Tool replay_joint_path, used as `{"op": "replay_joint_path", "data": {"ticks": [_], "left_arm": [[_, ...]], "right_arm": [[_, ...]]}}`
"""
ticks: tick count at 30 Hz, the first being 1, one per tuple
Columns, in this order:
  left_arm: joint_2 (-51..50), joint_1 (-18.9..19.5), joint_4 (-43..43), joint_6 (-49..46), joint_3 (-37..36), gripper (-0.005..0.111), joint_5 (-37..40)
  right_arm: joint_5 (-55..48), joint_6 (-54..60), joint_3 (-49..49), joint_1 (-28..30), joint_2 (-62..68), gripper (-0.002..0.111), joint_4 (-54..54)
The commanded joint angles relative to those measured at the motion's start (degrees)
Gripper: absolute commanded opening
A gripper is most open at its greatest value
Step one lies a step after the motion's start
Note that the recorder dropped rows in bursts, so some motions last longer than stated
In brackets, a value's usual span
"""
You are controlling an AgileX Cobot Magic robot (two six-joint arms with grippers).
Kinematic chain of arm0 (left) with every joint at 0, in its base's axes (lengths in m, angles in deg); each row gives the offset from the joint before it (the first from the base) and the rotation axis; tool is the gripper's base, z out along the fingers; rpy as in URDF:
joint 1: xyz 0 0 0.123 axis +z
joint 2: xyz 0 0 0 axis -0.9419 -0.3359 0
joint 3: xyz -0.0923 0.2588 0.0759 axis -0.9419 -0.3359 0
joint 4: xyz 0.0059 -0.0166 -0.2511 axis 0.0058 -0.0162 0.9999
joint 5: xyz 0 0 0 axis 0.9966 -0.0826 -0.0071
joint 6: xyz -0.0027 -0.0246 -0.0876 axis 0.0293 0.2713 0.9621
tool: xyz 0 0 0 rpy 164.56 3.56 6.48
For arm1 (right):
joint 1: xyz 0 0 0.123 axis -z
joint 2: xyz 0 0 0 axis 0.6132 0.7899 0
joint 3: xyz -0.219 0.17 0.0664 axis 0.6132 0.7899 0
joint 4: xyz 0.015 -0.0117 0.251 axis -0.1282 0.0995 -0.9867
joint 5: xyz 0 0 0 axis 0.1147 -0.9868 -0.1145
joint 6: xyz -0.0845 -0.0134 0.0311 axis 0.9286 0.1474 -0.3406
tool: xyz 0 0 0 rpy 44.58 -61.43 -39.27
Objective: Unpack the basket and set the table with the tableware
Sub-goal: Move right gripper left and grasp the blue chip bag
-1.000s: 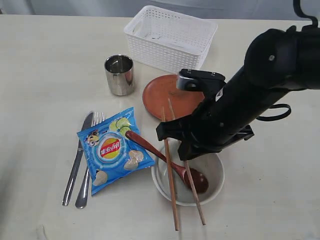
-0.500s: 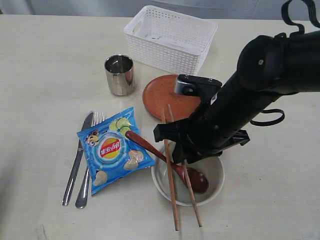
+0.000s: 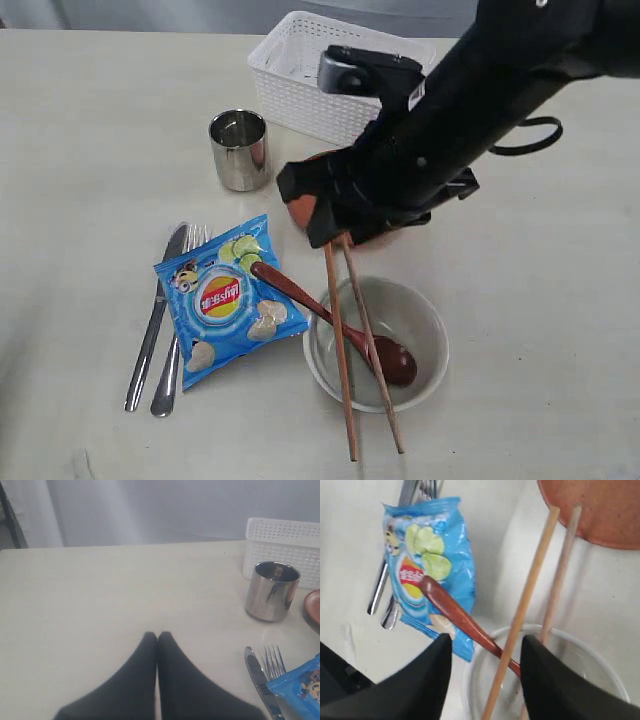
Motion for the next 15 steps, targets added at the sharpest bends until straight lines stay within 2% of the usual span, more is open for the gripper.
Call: {"op": "replay_joint_path", "data": {"ticks": [1,7,10,15], "left_arm": [[0.2,-0.4,-0.2,0.0,-0.1,0.0,-0.3],[0.2,-0.4,-0.2,0.0,-0.1,0.0,-0.3],[0.2,-0.4,-0.2,0.0,-0.1,0.0,-0.3],[0.2,-0.4,-0.2,0.0,-0.1,0.0,-0.3]], "right_arm": [[-2.0,0.8,-5.0,-1.3,-0.4,0.053,1.3],[-6.7,-4.5,-14.8,-4.7,4.5,0.056,6.4],[-12.5,-4.5,-23.5,-5.6,13.3,0.056,6.8],[-13.5,-3.3,-30.5,-5.6,22.4,0.056,6.8]]}}
